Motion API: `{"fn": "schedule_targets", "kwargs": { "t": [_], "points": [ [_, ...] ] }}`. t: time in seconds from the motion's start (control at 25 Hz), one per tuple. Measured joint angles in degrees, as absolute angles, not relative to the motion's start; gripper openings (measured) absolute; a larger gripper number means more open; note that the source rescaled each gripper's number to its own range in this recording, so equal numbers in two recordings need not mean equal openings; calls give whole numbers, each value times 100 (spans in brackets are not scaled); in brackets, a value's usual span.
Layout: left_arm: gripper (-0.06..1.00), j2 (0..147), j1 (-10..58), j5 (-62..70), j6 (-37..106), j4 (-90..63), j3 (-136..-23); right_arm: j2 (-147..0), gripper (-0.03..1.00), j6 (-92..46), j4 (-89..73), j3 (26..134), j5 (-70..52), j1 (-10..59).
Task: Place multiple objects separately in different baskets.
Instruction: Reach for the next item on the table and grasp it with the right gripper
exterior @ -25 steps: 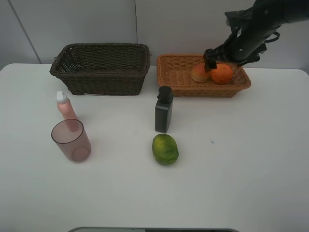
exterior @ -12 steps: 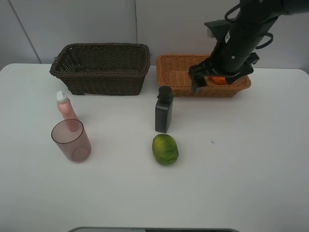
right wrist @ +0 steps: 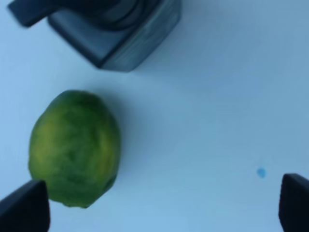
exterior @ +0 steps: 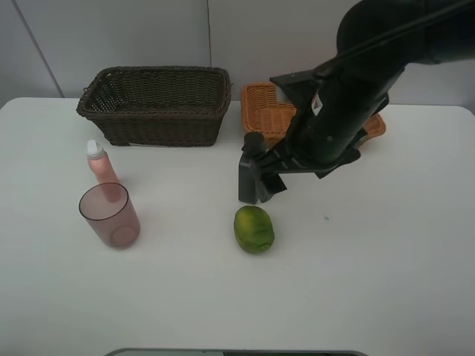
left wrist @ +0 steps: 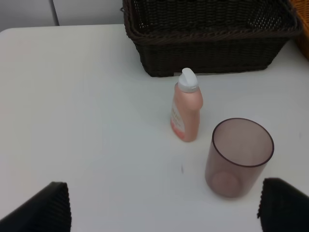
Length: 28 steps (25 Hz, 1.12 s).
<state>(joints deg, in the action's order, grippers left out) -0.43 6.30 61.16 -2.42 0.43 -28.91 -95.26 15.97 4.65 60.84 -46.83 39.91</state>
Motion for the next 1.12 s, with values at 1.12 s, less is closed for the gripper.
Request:
{"fn": "schedule_targets", "kwargs": {
  "t": [1.12],
  "points": [
    [99, -43, 630, 6116, -242, 43, -2891, -10012, 100, 3665, 1641, 4976, -2538, 5016]
  ]
}}
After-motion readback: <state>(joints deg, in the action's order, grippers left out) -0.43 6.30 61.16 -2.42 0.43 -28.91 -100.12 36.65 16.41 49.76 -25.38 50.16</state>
